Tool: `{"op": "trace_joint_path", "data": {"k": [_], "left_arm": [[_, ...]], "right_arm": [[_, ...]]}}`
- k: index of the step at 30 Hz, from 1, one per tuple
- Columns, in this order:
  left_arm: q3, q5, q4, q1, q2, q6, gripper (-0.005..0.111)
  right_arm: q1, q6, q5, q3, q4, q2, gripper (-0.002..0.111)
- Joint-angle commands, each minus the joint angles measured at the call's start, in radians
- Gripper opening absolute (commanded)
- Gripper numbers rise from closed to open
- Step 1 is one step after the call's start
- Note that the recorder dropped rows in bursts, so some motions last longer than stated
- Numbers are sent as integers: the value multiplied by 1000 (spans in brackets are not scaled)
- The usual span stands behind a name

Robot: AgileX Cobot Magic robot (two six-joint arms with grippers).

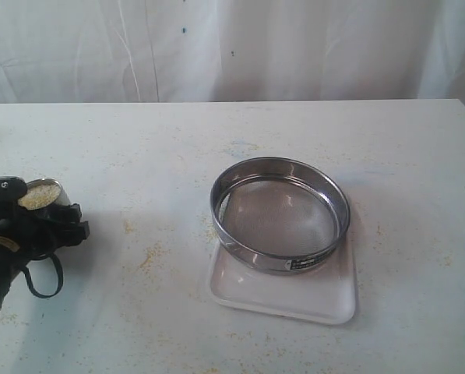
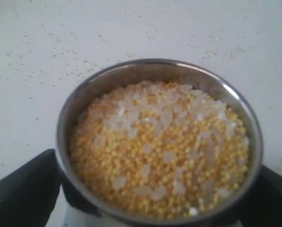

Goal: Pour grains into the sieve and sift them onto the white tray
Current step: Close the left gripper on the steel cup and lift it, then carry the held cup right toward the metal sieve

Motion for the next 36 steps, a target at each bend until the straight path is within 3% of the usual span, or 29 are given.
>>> {"op": "trace_joint_path", "data": {"k": [1, 17, 20, 24, 29, 36], "left_arm": [[-17, 0, -10, 3, -2, -7, 93], [-24, 0, -13, 3, -2, -5, 93], [-24, 0, -18, 3, -2, -3, 87], [-24, 0, -20, 3, -2, -5, 58], [-24, 0, -16, 3, -2, -10, 2], [-24, 0, 88, 3, -2, -4, 0]], "right_arm": [[-4, 2, -7, 7, -2, -6, 0], [-4, 2, -7, 7, -2, -6, 0], [-4, 2, -7, 7, -2, -6, 0], [-4, 2, -7, 7, -2, -6, 0], [-4, 2, -7, 7, -2, -6, 0], [-4, 2, -7, 7, -2, -6, 0]]}}
